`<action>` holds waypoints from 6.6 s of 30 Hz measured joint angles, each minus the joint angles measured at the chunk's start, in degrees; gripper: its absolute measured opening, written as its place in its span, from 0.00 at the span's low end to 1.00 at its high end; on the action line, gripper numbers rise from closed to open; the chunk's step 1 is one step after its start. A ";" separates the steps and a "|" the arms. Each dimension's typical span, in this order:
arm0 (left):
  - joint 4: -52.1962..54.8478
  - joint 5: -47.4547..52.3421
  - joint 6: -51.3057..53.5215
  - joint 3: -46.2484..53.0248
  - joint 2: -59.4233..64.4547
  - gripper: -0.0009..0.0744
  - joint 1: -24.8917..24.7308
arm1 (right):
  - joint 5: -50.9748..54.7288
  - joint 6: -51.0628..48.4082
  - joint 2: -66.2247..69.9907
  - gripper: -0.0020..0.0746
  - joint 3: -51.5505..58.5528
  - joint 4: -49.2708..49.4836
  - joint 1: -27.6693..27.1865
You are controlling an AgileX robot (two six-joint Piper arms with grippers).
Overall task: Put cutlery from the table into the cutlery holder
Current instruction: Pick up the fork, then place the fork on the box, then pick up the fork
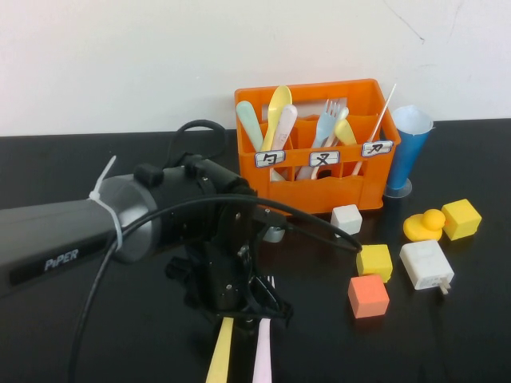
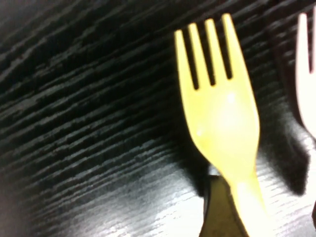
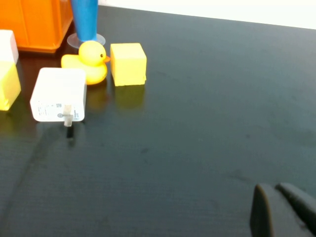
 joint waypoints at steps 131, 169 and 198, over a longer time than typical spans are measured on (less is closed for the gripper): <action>-17.38 -45.78 26.10 44.20 -68.28 0.01 0.81 | -4.02 9.03 0.00 0.04 0.25 39.56 -0.04; -3.84 -23.13 16.89 47.85 -94.35 0.01 0.81 | 48.68 -26.93 52.44 0.02 -56.51 39.46 5.51; -3.01 -29.38 15.71 47.85 -94.35 0.01 0.81 | 39.37 17.21 101.54 0.02 -85.66 3.26 50.62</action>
